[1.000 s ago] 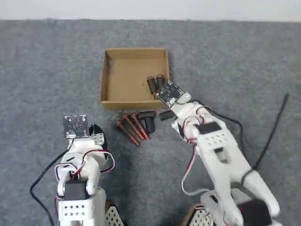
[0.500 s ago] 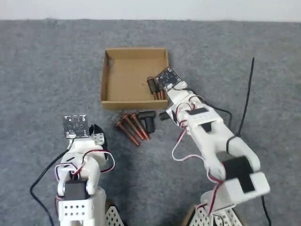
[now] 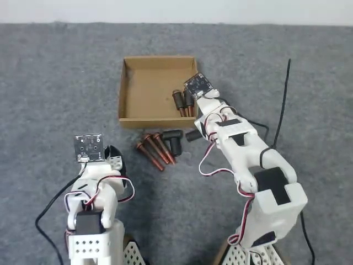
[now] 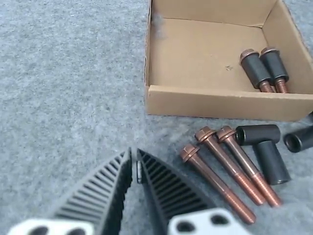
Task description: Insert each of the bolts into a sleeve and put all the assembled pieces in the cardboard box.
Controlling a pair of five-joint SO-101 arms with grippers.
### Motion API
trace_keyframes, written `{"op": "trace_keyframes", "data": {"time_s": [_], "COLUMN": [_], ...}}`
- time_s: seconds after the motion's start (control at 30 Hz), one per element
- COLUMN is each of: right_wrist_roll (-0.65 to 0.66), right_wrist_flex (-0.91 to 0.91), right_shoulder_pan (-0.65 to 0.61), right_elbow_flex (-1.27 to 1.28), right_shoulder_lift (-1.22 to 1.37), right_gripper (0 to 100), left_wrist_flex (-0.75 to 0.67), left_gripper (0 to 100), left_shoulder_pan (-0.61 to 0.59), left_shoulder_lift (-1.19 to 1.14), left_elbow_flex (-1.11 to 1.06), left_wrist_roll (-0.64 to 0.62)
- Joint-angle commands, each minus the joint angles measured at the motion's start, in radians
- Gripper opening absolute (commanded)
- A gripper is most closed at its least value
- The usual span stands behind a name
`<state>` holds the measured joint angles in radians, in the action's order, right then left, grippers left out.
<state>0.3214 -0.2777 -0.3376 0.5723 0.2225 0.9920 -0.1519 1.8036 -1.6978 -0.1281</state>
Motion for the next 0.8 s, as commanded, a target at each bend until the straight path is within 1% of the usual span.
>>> {"op": "trace_keyframes", "data": {"time_s": [0.0, 0.1, 0.4, 0.57, 0.77], "right_wrist_roll": [-0.084, -0.112, -0.109, -0.107, -0.107], "right_wrist_flex": [0.012, -0.005, -0.03, -0.03, -0.03], "right_shoulder_pan": [0.008, 0.005, -0.013, -0.053, -0.108], "right_elbow_flex": [-0.064, -0.051, 0.068, 0.213, 0.431], "right_shoulder_lift": [-0.022, -0.022, -0.084, -0.206, -0.42], "right_gripper": [2.7, 2.7, 2.7, 2.7, 2.7], "left_wrist_flex": [-0.021, -0.021, -0.021, -0.021, -0.021], "left_gripper": [2, 2, 2, 2, 2], "left_shoulder_pan": [0.003, 0.003, 0.003, 0.003, 0.003], "left_shoulder_lift": [0.009, 0.009, 0.009, 0.009, 0.009], "left_elbow_flex": [0.012, 0.012, 0.012, 0.012, 0.012], "left_wrist_roll": [0.012, 0.012, 0.012, 0.012, 0.012]}}
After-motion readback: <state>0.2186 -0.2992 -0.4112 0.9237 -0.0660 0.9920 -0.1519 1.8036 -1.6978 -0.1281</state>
